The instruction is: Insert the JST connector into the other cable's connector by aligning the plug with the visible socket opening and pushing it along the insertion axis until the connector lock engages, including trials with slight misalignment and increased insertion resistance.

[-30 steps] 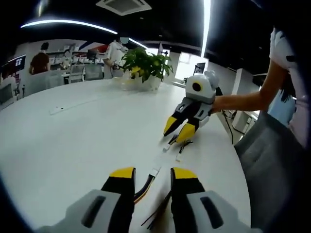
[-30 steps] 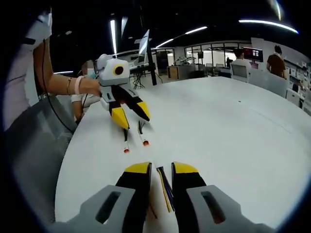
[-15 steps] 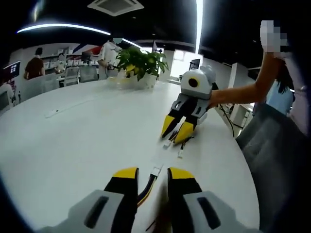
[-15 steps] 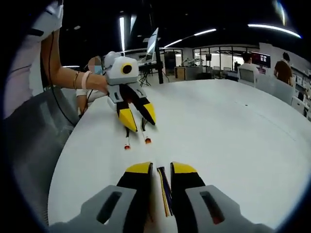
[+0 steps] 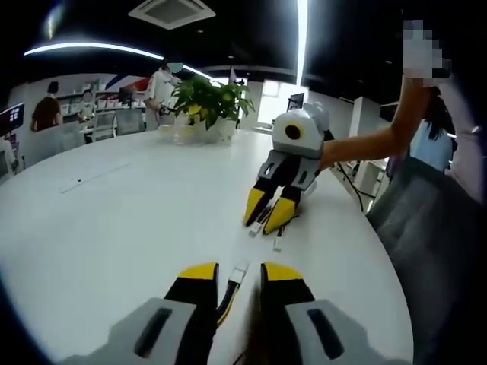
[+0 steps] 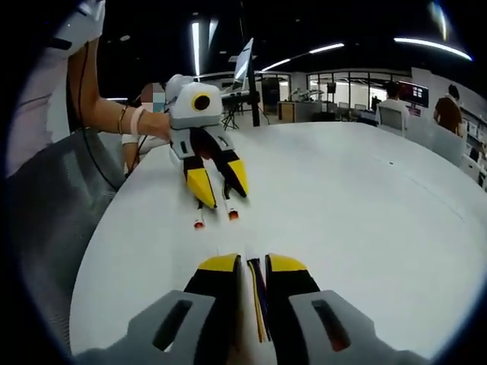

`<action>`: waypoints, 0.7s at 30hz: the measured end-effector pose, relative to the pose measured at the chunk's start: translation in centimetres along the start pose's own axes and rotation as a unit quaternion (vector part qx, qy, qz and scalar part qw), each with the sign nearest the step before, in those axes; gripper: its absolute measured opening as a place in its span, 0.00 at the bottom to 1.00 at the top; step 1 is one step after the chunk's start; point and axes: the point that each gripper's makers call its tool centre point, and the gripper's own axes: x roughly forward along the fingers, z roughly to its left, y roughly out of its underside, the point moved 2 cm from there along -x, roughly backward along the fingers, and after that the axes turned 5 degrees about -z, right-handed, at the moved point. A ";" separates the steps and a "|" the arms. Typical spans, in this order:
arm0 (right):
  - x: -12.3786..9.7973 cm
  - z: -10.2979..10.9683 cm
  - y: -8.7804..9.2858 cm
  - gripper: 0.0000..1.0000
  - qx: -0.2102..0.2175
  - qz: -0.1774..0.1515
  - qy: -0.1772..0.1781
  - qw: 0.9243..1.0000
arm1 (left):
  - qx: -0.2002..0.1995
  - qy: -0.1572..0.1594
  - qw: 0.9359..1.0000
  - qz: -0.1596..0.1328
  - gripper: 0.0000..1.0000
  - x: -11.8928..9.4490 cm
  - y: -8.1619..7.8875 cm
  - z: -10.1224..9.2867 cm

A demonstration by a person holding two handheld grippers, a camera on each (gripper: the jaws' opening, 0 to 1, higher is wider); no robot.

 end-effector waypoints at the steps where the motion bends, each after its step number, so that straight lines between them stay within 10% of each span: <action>1: 0.0 0.0 -0.1 0.10 -0.001 -0.001 0.000 1.000 | 0.003 0.002 1.000 -0.001 0.14 0.1 -0.1 -0.2; 21: -0.3 -0.5 0.2 0.07 -0.013 0.001 0.000 1.000 | 0.031 0.004 1.000 -0.004 0.09 0.9 1.1 -0.1</action>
